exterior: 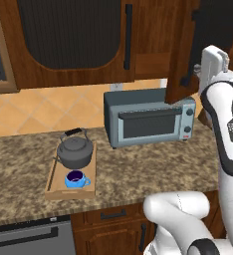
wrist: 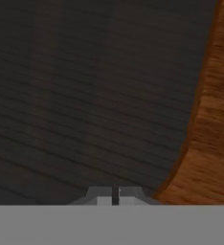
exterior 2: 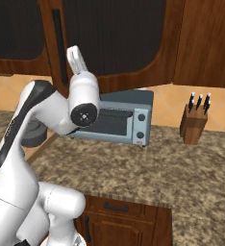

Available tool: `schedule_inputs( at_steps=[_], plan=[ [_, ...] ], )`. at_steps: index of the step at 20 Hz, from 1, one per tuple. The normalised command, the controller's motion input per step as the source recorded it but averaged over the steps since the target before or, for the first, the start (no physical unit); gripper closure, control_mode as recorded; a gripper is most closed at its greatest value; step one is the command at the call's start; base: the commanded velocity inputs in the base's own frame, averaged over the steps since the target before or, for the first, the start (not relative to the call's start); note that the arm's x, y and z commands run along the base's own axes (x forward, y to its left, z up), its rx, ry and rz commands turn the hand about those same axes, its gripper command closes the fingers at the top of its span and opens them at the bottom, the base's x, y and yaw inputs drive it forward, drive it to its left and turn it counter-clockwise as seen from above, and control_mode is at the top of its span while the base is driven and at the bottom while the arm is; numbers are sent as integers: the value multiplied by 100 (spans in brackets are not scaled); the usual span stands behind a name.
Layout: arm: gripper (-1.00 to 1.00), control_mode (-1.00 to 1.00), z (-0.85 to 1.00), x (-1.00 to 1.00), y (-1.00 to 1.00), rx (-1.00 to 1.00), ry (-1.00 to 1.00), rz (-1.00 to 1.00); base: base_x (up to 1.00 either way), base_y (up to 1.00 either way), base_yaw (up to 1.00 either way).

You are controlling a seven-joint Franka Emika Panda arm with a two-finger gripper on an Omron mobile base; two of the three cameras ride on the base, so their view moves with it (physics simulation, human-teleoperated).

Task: Pick the kettle from the counter and place it on the tray. Then pick the mug from the cabinet and place it on the tray. Then close the cabinet doors.

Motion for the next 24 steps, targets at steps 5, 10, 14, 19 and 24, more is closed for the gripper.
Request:
schedule_inputs(
  at_steps=[5, 10, 14, 19, 24],
  plan=[
    [100, -100, -17, 82, 46, -3, 17, -5, 0, 0, 0],
    [100, -100, -30, 71, 52, -4, 3, -8, 0, 0, 0],
    [100, -100, -17, 74, 33, 0, 5, -8, 0, 0, 0],
    [100, -100, -14, 82, 35, 0, 9, -9, 0, 0, 0],
    [100, -100, -14, 85, 21, 0, 10, -7, 0, 0, 0]
  ],
)
